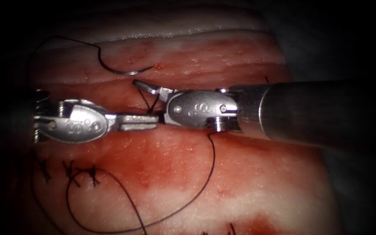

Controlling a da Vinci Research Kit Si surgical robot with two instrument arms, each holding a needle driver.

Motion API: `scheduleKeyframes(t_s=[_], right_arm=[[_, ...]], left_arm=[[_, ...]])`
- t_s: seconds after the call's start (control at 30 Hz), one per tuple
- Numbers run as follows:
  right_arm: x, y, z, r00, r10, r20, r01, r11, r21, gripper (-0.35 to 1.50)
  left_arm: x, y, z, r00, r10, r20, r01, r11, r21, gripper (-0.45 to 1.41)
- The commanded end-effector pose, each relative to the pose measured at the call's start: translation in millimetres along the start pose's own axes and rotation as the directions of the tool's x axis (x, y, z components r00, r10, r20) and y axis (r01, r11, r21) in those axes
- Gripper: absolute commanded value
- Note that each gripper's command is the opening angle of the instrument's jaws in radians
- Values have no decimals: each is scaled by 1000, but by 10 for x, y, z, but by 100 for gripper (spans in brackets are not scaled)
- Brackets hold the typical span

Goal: Wound Closure
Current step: Grab the cut suture piece off of the right gripper, then set down the cut suture piece with the left hand.

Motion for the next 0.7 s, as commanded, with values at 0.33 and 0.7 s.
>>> scheduleKeyframes(t_s=[0.33, 0.7], right_arm=[[-25, 64, -50, 998, 35, 45, -30, 994, -103, 147], [-23, 95, -90, 998, 53, 44, -45, 987, -155, 147]], left_arm=[[-26, -48, -22, 998, -5, 55, 1, 997, 81, -45], [-149, -34, -34, 920, -125, 371, 107, 992, 69, -45]])
